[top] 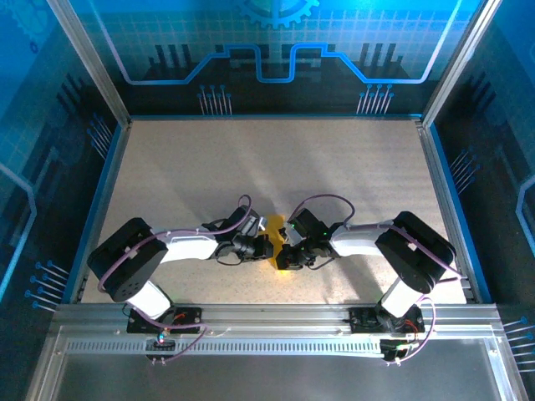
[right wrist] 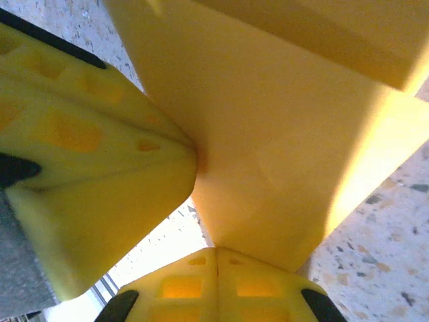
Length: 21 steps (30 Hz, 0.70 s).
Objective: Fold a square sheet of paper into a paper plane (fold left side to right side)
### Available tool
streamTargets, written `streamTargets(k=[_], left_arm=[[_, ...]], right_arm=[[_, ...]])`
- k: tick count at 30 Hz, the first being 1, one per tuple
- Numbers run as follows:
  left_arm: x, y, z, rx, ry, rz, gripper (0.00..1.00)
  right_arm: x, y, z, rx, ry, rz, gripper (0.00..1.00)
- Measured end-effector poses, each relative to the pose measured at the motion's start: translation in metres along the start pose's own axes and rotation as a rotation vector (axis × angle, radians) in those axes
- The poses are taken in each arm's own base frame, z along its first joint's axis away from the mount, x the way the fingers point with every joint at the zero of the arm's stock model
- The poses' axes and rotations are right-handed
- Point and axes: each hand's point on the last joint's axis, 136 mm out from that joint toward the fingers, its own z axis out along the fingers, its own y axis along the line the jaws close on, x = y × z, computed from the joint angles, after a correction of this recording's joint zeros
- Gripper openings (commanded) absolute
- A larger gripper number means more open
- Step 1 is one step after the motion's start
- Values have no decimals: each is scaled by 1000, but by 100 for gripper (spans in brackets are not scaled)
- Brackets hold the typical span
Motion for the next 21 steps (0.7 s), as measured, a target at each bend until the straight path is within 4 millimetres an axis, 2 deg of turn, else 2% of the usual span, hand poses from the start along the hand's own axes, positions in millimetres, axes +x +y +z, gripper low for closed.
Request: streamTargets(k=[12, 21], left_arm=[[-1, 10, 5, -31, -12, -35, 6], [-5, 15, 3, 41, -28, -62, 7]], right_arm=[[0, 0, 1, 15, 17, 7, 0], [-1, 1, 1, 20, 18, 2, 0]])
